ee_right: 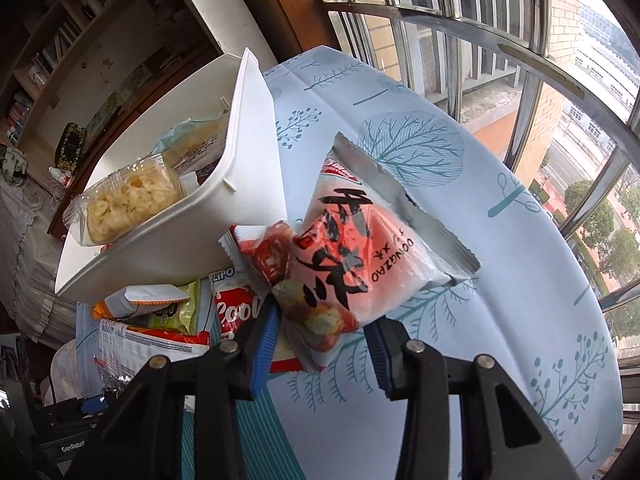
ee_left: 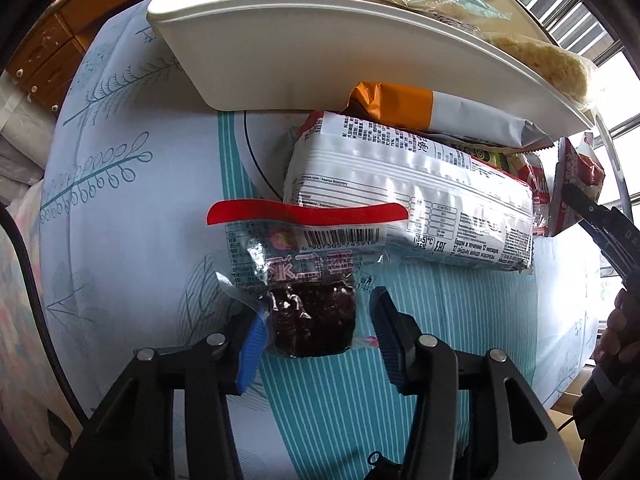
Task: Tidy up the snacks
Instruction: 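Grasp the dark dried-fruit packet with left tool while right tool grasps the red snack bag, then carry both packets into the white tray and open both tools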
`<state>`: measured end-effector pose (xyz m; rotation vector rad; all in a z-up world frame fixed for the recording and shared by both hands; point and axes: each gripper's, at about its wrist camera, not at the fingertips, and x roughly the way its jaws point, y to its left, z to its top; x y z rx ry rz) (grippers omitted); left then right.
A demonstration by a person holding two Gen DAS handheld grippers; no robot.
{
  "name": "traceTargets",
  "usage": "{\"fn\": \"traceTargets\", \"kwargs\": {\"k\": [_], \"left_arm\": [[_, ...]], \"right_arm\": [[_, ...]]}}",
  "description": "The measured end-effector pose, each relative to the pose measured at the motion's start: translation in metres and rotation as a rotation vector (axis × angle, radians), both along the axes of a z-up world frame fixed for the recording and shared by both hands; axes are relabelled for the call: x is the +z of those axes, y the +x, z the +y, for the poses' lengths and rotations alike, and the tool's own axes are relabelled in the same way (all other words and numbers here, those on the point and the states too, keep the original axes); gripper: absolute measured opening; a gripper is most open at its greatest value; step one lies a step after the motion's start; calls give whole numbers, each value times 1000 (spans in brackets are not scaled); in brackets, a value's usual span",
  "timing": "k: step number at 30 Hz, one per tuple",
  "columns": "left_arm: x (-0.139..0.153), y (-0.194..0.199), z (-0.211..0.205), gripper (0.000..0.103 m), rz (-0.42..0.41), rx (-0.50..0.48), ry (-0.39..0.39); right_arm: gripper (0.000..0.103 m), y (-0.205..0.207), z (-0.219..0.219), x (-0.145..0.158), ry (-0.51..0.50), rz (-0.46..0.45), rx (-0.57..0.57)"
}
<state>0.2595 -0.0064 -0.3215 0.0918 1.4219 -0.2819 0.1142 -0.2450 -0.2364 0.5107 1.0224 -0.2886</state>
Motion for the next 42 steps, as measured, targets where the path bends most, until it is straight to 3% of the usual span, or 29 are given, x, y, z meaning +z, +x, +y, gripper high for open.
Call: {"fn": "traceTargets", "kwargs": {"k": [8, 17, 28, 42], "left_arm": [[9, -3, 7, 42, 4, 15, 3], [39, -4, 14, 42, -20, 10, 4], [94, -12, -2, 42, -52, -31, -19], [157, 19, -25, 42, -166, -66, -47]], "right_arm": [[39, 0, 0, 3, -2, 0, 10], [38, -5, -2, 19, -8, -7, 1], [38, -10, -6, 65, -38, -50, -18], [38, 9, 3, 122, -61, -163, 56]]}}
